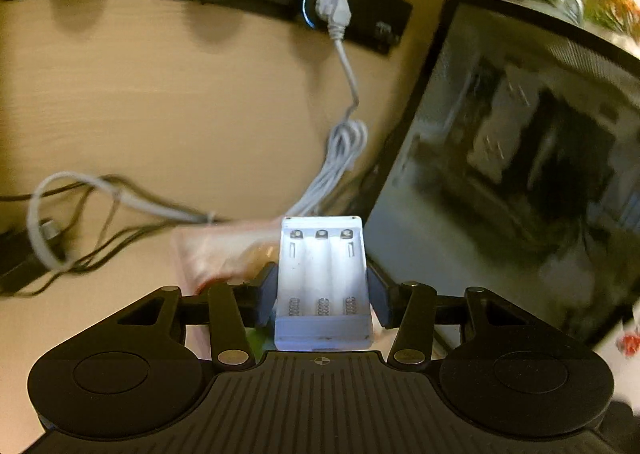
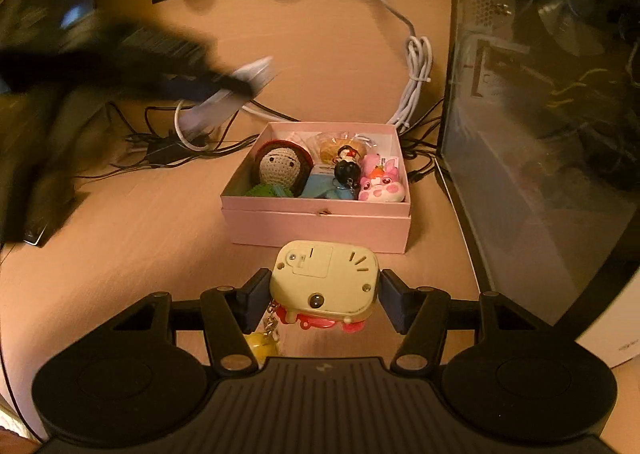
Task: Organize objects
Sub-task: 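Carry the charger and kitty keychain over the pink box with both grippers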
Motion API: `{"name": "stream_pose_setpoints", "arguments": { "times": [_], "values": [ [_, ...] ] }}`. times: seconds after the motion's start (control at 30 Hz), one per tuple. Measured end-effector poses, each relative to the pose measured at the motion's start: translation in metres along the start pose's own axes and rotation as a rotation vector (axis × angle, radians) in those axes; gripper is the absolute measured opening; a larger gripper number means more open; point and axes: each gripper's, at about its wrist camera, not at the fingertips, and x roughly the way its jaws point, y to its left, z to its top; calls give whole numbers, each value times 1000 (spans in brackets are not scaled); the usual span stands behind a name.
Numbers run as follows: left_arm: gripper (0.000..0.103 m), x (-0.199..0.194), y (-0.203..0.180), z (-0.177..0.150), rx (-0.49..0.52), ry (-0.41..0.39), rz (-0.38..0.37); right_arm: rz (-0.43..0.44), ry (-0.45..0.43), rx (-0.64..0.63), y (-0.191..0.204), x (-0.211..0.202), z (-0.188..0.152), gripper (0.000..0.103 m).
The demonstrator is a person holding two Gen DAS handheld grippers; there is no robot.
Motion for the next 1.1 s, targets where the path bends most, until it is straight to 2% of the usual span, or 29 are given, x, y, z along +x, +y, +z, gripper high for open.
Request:
{"name": "stream_pose_setpoints", "arguments": {
  "times": [0.1,0.13,0.2,0.37,0.47,0.57,0.67,0.77,0.9,0.93,0.97,1.03,1.1],
  "values": [
    [50,40,2,-3,53,78,142,-11,14,25,-3,-1,-7,58],
    [50,49,5,-6,44,96,149,-17,19,29,-4,-2,-9,58],
    [50,54,13,-11,-5,89,130,-33,32,33,-7,-4,-14,58],
    [50,38,32,-30,-145,67,112,-55,73,69,-23,0,-21,58],
    [48,14,43,-51,-218,107,79,-35,74,94,-28,3,-11,58],
    [48,-7,48,-77,-258,173,77,21,34,119,-30,3,22,58],
    [48,-29,52,-102,-310,254,88,94,-52,135,-28,0,80,58],
    [48,-50,55,-118,-366,257,59,135,-124,146,-22,7,140,58],
    [48,-71,56,-130,-366,236,47,186,-139,208,-9,50,204,59],
    [48,-75,58,-131,-368,232,54,187,-142,216,-7,65,212,63],
    [48,-77,60,-134,-379,229,61,180,-135,213,-3,81,218,76],
    [48,-83,68,-141,-409,232,82,118,-100,206,-1,109,223,77],
    [48,-84,76,-146,-435,236,111,113,-82,216,-6,113,213,77]
  ]
}}
